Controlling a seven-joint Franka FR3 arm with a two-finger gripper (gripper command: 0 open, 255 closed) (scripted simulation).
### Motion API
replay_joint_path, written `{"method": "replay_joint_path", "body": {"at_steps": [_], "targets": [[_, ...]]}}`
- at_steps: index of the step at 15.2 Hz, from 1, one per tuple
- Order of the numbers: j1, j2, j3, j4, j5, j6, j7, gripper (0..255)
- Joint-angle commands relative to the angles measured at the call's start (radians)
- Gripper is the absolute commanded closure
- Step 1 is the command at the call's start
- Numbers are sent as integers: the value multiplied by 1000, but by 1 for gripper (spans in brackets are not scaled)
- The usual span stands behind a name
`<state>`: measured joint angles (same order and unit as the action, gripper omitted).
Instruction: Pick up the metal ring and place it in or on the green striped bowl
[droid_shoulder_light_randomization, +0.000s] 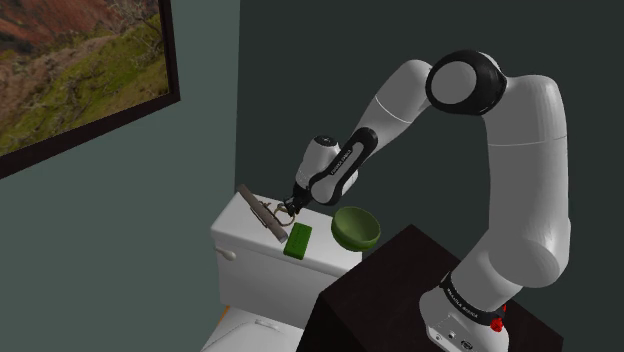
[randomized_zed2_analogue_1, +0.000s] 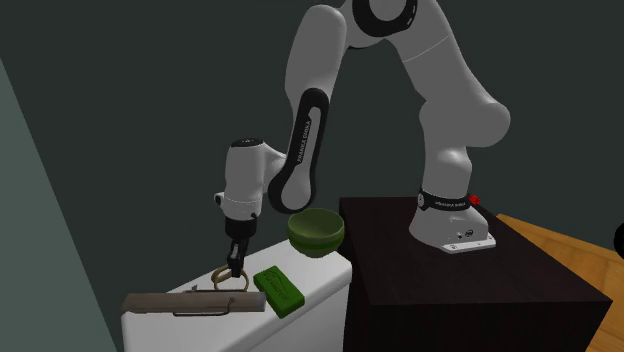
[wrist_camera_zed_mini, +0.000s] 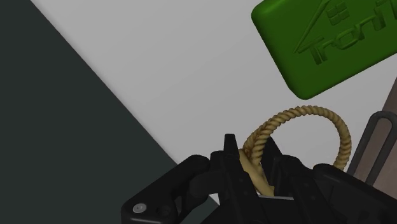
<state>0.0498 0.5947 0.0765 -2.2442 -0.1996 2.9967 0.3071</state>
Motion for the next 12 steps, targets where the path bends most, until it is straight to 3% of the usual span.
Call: {"method": "replay_joint_path", "body": {"at_steps": [1, 12], "targets": [[-4, -14, 5, -5, 2, -9, -2, 255], [-48, -166, 58, -49, 34, -119, -30, 255]]}}
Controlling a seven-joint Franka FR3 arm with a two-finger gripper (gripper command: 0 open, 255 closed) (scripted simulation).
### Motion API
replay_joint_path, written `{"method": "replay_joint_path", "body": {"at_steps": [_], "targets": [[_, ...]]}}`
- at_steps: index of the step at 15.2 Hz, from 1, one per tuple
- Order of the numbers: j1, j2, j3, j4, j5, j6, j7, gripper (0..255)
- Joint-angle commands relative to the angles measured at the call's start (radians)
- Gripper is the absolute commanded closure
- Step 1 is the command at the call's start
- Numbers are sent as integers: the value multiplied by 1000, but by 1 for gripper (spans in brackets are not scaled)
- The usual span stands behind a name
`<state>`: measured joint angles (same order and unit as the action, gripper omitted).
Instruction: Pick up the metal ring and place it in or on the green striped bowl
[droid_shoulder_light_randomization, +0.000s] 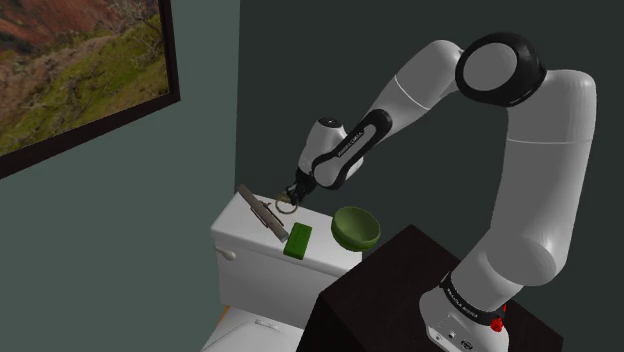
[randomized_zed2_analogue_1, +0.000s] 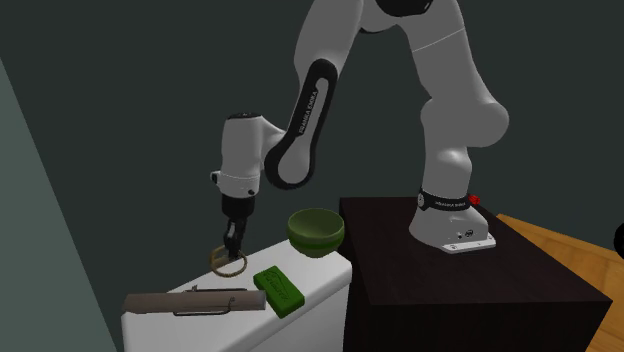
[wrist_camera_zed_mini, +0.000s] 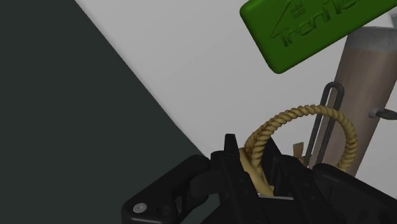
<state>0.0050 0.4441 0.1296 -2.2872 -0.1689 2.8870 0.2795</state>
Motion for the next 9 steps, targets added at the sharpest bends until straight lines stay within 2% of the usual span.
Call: {"method": "replay_joint_path", "body": {"at_steps": [1, 9], "targets": [[-8, -28, 10, -9, 8, -20, -6, 255], [-36, -132, 46, -22, 48, -110, -36, 255]]}}
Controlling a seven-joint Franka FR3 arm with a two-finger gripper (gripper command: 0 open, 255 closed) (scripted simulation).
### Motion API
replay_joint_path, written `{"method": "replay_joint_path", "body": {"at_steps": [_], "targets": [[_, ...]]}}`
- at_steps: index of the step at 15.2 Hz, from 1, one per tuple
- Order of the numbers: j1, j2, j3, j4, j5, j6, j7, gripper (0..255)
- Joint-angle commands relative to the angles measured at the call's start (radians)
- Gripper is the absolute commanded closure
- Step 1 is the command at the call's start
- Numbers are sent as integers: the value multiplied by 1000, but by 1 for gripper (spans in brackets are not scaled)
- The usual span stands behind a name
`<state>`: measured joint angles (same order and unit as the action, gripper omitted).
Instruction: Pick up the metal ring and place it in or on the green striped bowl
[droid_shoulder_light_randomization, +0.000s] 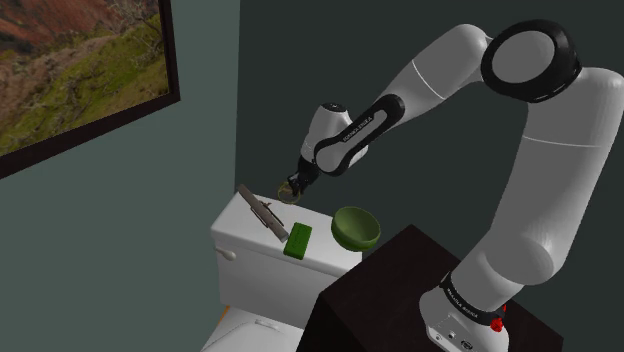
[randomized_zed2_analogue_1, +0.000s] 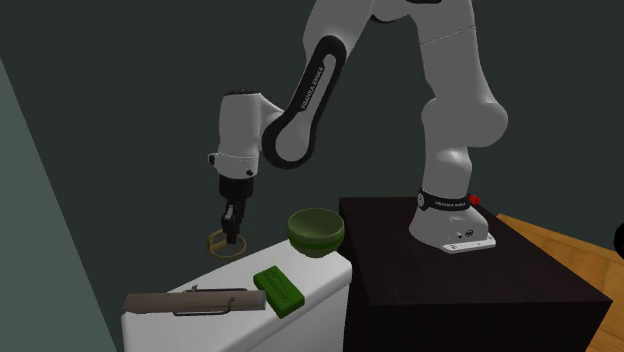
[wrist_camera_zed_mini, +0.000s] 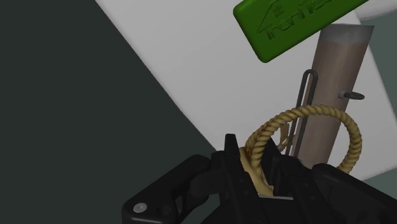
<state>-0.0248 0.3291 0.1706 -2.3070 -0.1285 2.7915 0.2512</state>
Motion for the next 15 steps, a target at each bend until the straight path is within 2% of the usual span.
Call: {"method": "replay_joint_path", "body": {"at_steps": [1, 12, 15], "targets": [[-9, -29, 9, -3, 13, -26, -11, 255], [-30, -152, 39, 4, 70, -154, -52, 255], [-63, -243, 39, -119, 117, -119, -119, 255]]}}
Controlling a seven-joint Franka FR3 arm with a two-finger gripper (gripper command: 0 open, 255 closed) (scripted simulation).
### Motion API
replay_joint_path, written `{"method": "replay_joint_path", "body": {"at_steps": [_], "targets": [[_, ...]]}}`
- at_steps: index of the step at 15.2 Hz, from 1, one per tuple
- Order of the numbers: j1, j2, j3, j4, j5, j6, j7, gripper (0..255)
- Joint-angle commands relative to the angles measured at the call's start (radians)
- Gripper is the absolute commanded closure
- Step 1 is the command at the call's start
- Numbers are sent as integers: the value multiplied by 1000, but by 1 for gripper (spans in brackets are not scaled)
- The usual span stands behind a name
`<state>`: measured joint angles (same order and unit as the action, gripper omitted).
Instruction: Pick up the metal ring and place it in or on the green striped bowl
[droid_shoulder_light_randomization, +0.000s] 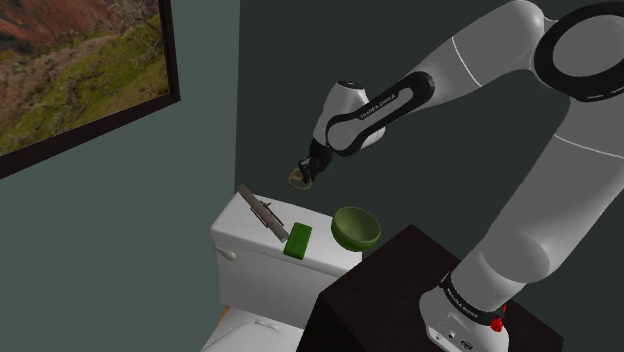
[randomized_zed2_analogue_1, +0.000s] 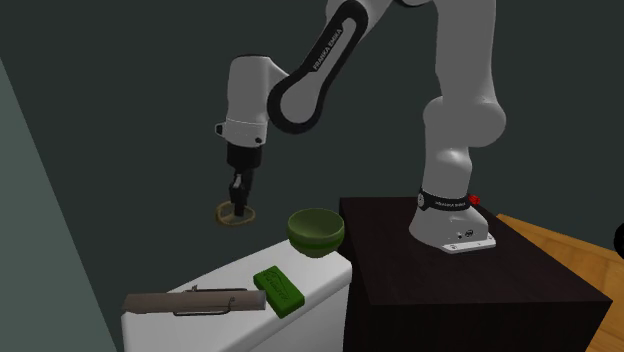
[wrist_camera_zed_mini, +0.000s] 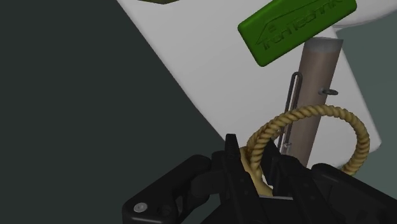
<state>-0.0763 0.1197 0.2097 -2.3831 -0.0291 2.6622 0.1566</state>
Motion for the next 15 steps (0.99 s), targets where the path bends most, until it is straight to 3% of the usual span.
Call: {"method": "replay_joint_path", "body": {"at_steps": [1, 9, 15], "targets": [[-20, -63, -1, -83, 35, 20, -49, 255], [-56, -309, -68, -371, 170, 60, -270, 255], [-86, -509, -167, -558, 188, 40, -414, 255]]}}
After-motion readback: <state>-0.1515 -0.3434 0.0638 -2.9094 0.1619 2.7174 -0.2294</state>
